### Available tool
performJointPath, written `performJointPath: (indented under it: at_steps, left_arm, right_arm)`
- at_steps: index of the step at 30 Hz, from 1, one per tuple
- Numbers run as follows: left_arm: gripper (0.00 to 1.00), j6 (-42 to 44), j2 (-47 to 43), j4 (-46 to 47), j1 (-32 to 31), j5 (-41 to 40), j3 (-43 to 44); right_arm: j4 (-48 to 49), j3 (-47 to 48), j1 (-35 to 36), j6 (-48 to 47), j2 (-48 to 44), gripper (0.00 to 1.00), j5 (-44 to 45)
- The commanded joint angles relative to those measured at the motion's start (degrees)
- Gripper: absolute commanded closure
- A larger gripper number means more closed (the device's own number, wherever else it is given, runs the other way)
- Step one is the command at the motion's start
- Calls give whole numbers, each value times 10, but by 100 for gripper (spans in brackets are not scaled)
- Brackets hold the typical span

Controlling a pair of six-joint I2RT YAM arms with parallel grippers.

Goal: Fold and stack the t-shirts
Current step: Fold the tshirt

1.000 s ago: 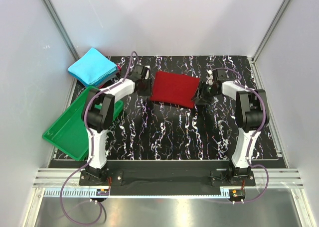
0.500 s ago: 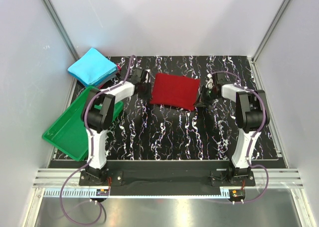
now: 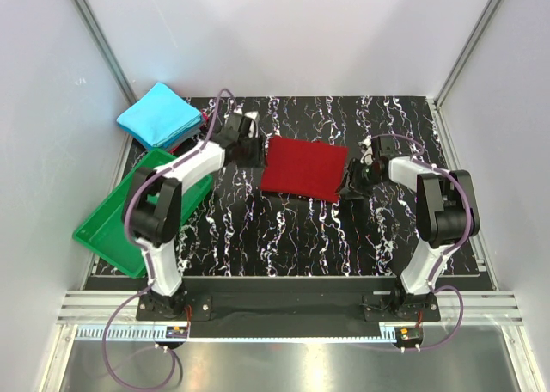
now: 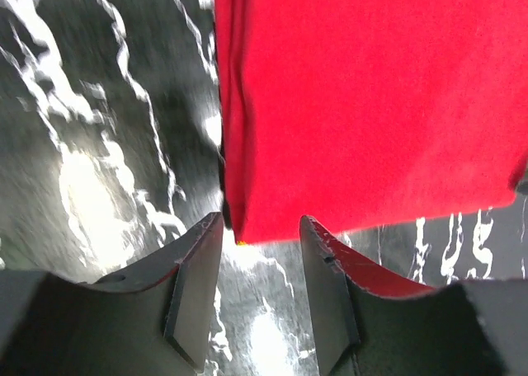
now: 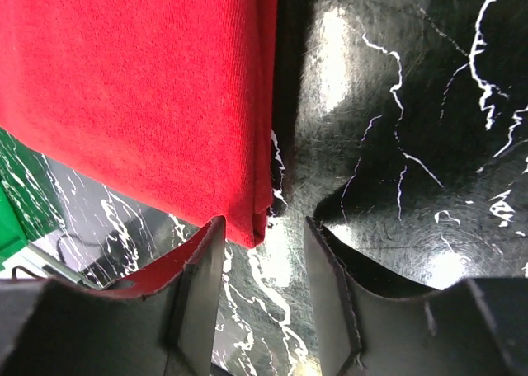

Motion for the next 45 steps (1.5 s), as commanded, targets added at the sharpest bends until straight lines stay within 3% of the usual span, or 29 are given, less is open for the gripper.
performJointPath:
  at_steps: [1,9,20,22,23,24,25,28,32,35,37,45]
  left_arm:
    - [53,39,63,-1,19,16,100]
    - [53,80,211,-8,26,50,264]
    - [54,97,296,-8,31,75,382]
    - [68,94,300,-7,32,78,386]
    - [80,92,301,-6,32,78,387]
    - [100,87,300,-4,34,75,386]
    - [100,81,300,-3,37,74,383]
    - [100,33,299,8,51,76,371]
    - [100,8,305,15,66,101,363]
    - [99,39,300,22,64,127,366]
    - [79,58,293,23,65,128,361]
    - [61,71,282,23,64,123,344]
  right_arm:
    - [5,36,-3,6,-11,50,9]
    - [19,146,-19,-26,69,49,9]
    - [54,214,-35,-22,160,51,-18]
    - [60,222,-36,-20,175,55,-28]
    - [62,222,-36,-20,178,57,-28]
    - [65,219,-36,-19,179,62,-24]
    - [66,216,-39,-17,179,70,-21]
    - [73,205,-44,-16,178,88,-26]
    - [77,197,-47,-11,172,96,-26]
    - [78,195,-50,-9,169,95,-31]
    - [78,196,-51,-7,169,94,-33]
    - [77,206,-51,-2,175,88,-61]
